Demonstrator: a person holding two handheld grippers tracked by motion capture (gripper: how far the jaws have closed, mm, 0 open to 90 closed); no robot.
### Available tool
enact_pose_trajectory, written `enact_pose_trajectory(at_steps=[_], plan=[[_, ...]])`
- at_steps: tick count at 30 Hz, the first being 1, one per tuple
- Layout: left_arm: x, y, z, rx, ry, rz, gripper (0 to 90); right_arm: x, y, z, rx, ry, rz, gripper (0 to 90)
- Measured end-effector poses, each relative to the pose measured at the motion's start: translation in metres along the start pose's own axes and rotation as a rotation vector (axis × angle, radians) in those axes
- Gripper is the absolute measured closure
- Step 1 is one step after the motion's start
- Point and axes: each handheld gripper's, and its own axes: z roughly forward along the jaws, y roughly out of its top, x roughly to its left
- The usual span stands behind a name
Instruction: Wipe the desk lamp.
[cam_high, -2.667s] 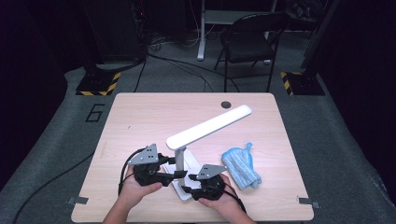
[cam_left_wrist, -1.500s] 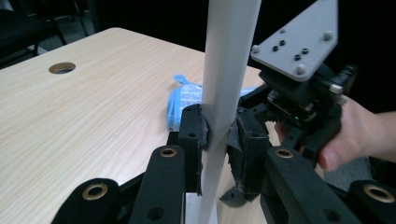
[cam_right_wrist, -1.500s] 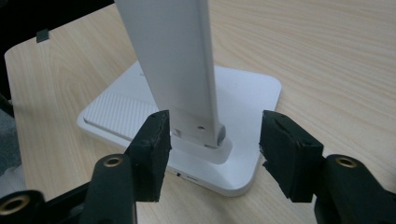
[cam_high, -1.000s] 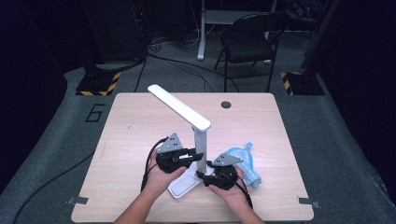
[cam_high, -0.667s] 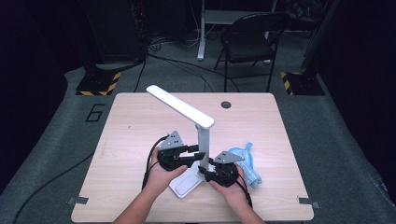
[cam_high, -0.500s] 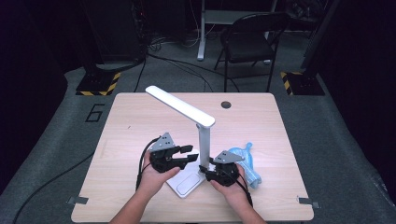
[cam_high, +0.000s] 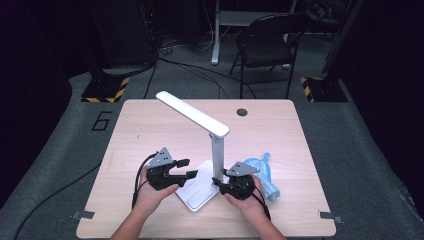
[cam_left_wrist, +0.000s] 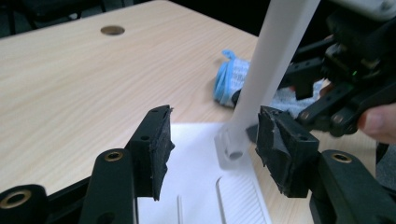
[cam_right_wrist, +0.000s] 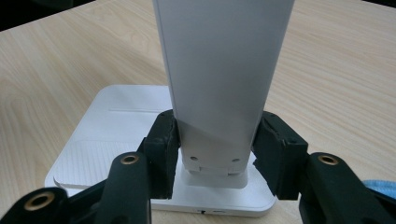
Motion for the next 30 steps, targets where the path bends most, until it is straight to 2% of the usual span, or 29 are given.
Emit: enact_pose_trajectory(at_steps=[5, 7, 9, 11, 14, 15, 17, 19, 20, 23, 24, 25, 28, 30], plan=[[0.01, -0.023, -0.007, 0.025, 0.015, -0.025, 40.2, 0.004, 0.0, 0.001, -0.009, 0.007, -0.01, 51.7], [0.013, -0.026, -0.008, 0.027, 0.028, -0.017, 40.0, 0.005, -0.001, 0.001, -0.01, 0.007, -0.013, 51.7], [0.016, -0.034, -0.008, 0.029, 0.041, -0.051, 37.4, 0.008, -0.001, 0.001, -0.008, 0.017, -0.016, 51.7], [0.018, -0.04, -0.006, 0.039, 0.049, -0.061, 35.1, 0.009, -0.001, 0.001, -0.016, 0.013, -0.026, 51.7], [0.019, -0.044, -0.004, 0.055, 0.05, -0.051, 32.8, 0.009, -0.002, 0.001, -0.018, 0.017, -0.006, 51.5], [0.019, -0.048, 0.0, 0.067, 0.063, -0.046, 31.9, 0.01, -0.003, 0.001, -0.028, 0.013, -0.006, 51.3], [0.02, -0.05, 0.003, 0.073, 0.063, -0.056, 29.5, 0.011, -0.005, -0.002, -0.032, 0.007, 0.006, 51.0], [0.02, -0.052, 0.006, 0.085, 0.068, -0.048, 28.6, 0.011, -0.006, -0.003, -0.036, -0.002, 0.0, 51.0], [0.02, -0.054, 0.007, 0.09, 0.063, -0.064, 27.9, 0.012, -0.007, -0.005, -0.034, 0.0, 0.009, 51.0], [0.02, -0.057, 0.01, 0.106, 0.058, -0.066, 27.1, 0.012, -0.009, -0.01, -0.048, -0.011, -0.01, 50.9], [0.019, -0.059, 0.011, 0.106, 0.06, -0.068, 26.9, 0.013, -0.009, -0.012, -0.034, -0.01, -0.002, 50.9], [0.019, -0.06, 0.013, 0.115, 0.057, -0.077, 26.9, 0.013, -0.009, -0.012, -0.043, -0.016, 0.003, 50.9], [0.017, -0.062, 0.017, 0.137, 0.056, -0.071, 26.9, 0.014, -0.01, -0.012, -0.036, -0.022, -0.011, 53.1], [0.017, -0.063, 0.019, 0.142, 0.057, -0.07, 26.9, 0.013, -0.01, -0.011, -0.029, -0.018, 0.004, 53.3]])
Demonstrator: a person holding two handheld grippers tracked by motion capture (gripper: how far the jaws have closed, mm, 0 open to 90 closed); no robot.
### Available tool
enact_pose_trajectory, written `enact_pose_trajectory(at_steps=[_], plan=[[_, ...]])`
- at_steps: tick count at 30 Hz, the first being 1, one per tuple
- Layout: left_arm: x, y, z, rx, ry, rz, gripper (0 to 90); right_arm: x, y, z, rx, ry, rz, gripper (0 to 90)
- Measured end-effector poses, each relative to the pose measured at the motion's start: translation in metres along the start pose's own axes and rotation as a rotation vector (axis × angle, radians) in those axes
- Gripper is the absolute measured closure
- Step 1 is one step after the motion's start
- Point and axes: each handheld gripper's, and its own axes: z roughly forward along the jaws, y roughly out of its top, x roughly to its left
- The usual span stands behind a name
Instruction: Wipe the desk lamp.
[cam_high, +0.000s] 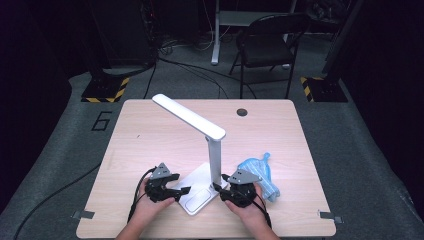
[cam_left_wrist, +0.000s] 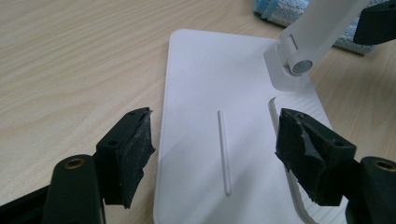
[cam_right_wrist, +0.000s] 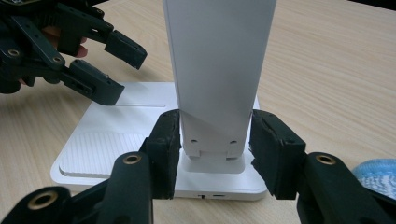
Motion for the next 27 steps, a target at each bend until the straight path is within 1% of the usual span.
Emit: enact_pose_trajectory(at_steps=[1, 2, 3, 4, 5, 7, 9, 11, 13, 14, 15, 17, 19, 21, 22, 23, 24, 25, 26, 27], plan=[[0.0, 0.0, 0.0, 0.004, -0.001, 0.002, 26.9, 0.0, 0.0, 0.0, 0.0, 0.0, 0.0, 53.3], [0.0, 0.0, 0.001, 0.006, 0.002, 0.001, 26.9, -0.001, 0.0, 0.001, 0.0, 0.0, -0.001, 56.1], [-0.001, 0.0, 0.002, -0.003, 0.008, -0.011, 26.9, -0.004, 0.0, 0.002, 0.001, -0.007, -0.008, 59.7], [-0.001, 0.0, 0.002, -0.003, 0.008, -0.011, 26.8, -0.004, 0.0, 0.002, 0.001, -0.007, -0.008, 59.7], [-0.001, 0.0, 0.002, -0.001, 0.005, -0.009, 26.8, -0.004, 0.0, 0.003, 0.01, 0.001, 0.011, 59.6], [-0.001, -0.001, 0.003, -0.003, 0.003, -0.022, 26.1, -0.006, 0.001, 0.005, 0.007, 0.004, 0.025, 59.5], [-0.002, -0.002, 0.005, -0.008, 0.015, -0.025, 25.8, -0.008, 0.001, 0.007, 0.008, 0.001, 0.02, 59.5], [-0.003, -0.003, 0.006, 0.009, 0.008, -0.024, 25.7, -0.01, 0.003, 0.013, 0.012, -0.008, 0.023, 59.2], [-0.003, -0.003, 0.006, 0.01, 0.007, -0.022, 25.8, -0.012, 0.004, 0.014, 0.021, -0.008, 0.015, 59.0], [-0.003, -0.003, 0.006, 0.011, 0.009, -0.022, 25.7, -0.012, 0.004, 0.017, 0.021, -0.017, 0.028, 58.8], [-0.003, -0.003, 0.006, 0.01, 0.013, -0.024, 25.7, -0.014, 0.004, 0.018, 0.027, -0.023, 0.021, 58.5], [-0.003, -0.003, 0.006, 0.008, 0.023, -0.025, 25.6, -0.016, 0.003, 0.021, 0.03, -0.022, 0.036, 57.4], [-0.002, -0.004, 0.006, 0.005, 0.031, -0.03, 25.1, -0.016, 0.004, 0.019, 0.024, -0.018, 0.041, 55.9], [-0.001, -0.005, 0.006, 0.007, 0.028, -0.035, 24.8, -0.015, 0.003, 0.018, 0.017, -0.01, 0.046, 55.5], [-0.001, -0.005, 0.007, 0.001, 0.038, -0.04, 24.7, -0.015, 0.004, 0.017, 0.013, -0.014, 0.04, 55.0], [-0.001, -0.005, 0.006, 0.013, 0.029, -0.046, 24.6, -0.014, 0.004, 0.016, 0.017, -0.005, 0.038, 54.4], [-0.001, -0.006, 0.007, 0.017, 0.024, -0.04, 24.4, -0.013, 0.003, 0.014, 0.014, 0.001, 0.042, 53.8], [-0.002, -0.006, 0.009, 0.009, 0.032, -0.034, 24.4, -0.013, 0.003, 0.014, 0.014, 0.001, 0.042, 53.8], [-0.002, -0.006, 0.008, 0.019, 0.027, -0.03, 24.3, -0.012, 0.003, 0.014, 0.012, 0.005, 0.039, 53.8], [-0.002, -0.006, 0.009, 0.012, 0.034, -0.031, 24.1, -0.01, 0.001, 0.013, 0.011, 0.021, 0.043, 53.4]])
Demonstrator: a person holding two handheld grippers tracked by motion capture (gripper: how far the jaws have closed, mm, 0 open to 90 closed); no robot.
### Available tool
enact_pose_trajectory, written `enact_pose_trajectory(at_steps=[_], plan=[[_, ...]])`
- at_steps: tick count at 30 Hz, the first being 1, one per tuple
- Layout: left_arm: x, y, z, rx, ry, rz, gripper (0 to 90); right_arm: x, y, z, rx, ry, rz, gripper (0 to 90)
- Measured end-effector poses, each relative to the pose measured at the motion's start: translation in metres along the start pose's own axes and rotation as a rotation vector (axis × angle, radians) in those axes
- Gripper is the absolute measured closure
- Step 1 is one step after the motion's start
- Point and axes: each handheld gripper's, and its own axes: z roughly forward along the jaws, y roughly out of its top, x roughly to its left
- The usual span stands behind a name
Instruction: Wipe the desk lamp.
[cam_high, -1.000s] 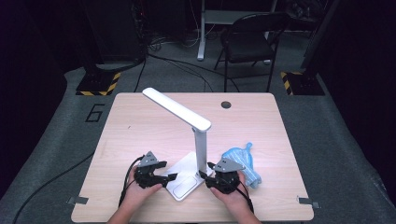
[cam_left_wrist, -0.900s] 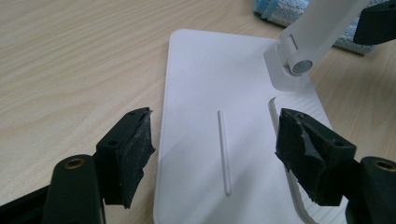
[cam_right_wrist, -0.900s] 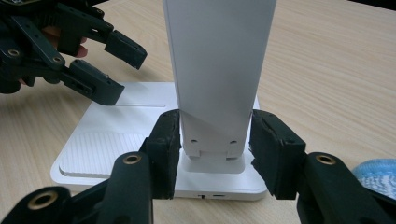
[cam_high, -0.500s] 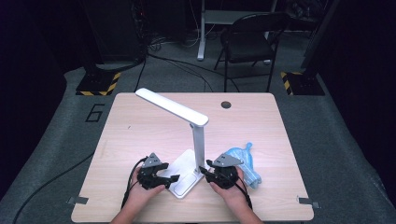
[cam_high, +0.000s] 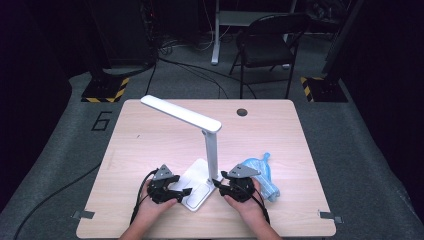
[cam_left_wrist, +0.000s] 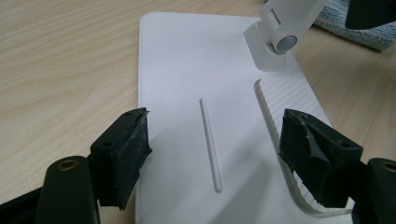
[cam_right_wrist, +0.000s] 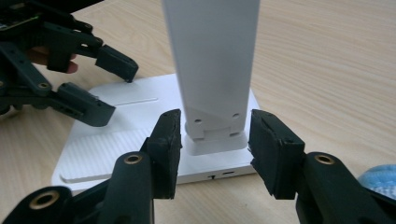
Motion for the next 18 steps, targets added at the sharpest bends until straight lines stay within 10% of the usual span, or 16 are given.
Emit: enact_pose_trajectory(at_steps=[18], plan=[[0.0, -0.004, 0.004, 0.028, 0.042, 0.011, 21.1, 0.009, -0.001, 0.005, 0.006, 0.048, -0.024, 50.9]])
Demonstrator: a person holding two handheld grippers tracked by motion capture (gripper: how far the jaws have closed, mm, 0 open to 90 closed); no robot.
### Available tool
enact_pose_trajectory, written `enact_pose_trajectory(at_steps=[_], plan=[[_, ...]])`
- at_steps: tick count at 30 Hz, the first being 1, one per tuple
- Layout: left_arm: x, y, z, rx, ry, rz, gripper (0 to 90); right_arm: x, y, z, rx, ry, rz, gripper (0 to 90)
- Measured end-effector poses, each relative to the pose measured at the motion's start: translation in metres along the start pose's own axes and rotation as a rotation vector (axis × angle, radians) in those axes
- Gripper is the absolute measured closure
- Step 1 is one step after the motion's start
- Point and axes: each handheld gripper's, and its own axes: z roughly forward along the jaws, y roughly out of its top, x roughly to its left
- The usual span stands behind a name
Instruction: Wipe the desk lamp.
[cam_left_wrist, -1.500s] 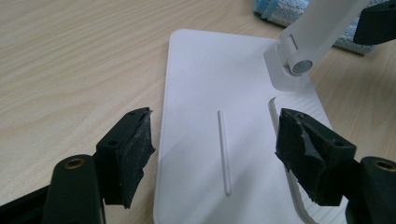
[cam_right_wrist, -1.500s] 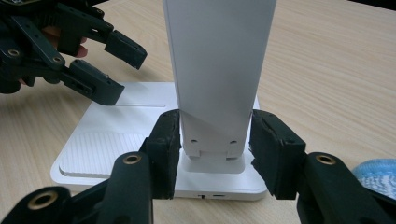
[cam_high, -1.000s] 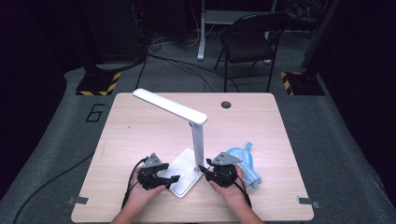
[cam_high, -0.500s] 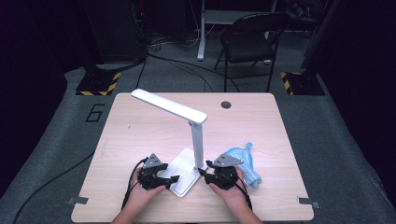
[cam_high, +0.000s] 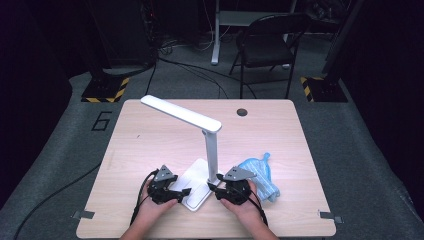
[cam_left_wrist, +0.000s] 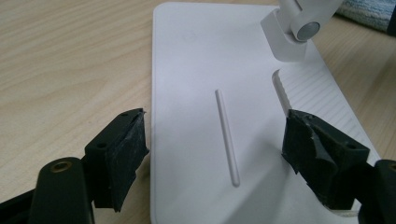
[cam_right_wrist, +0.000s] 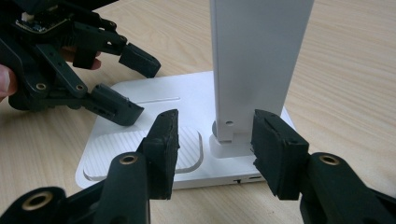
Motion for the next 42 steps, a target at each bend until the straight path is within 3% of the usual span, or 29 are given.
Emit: enact_pose_trajectory(at_steps=[5, 13, 20, 22, 26, 31, 40, 41, 42], plan=[[-0.001, 0.0, 0.0, 0.008, -0.004, 0.013, 18.5, -0.001, 0.0, -0.001, -0.008, -0.007, 0.012, 50.2], [-0.007, -0.001, 0.003, -0.001, 0.004, -0.013, 16.8, -0.004, 0.0, -0.003, -0.014, -0.024, 0.011, 49.7], [-0.013, -0.001, 0.006, 0.006, -0.016, -0.014, 15.3, -0.008, 0.0, -0.001, -0.012, -0.033, 0.02, 50.2], [-0.014, 0.0, 0.006, 0.018, -0.02, 0.002, 14.6, -0.008, 0.0, -0.001, -0.011, -0.039, 0.035, 50.4], [-0.017, 0.0, 0.008, 0.015, -0.02, -0.007, 13.8, -0.011, 0.0, 0.001, -0.014, -0.042, 0.03, 51.2], [-0.019, -0.002, 0.011, 0.009, -0.026, -0.049, 12.6, -0.016, 0.001, 0.003, -0.011, -0.054, 0.042, 51.8], [-0.028, -0.002, 0.015, -0.011, -0.005, -0.06, 11.5, -0.018, 0.002, 0.001, -0.011, -0.051, 0.057, 47.7], [-0.029, -0.003, 0.016, -0.031, 0.002, -0.069, 11.4, -0.019, 0.003, 0.0, -0.017, -0.054, 0.046, 46.9], [-0.029, -0.003, 0.015, -0.018, -0.007, -0.066, 11.4, -0.019, 0.004, -0.004, -0.025, -0.059, 0.047, 46.7]])
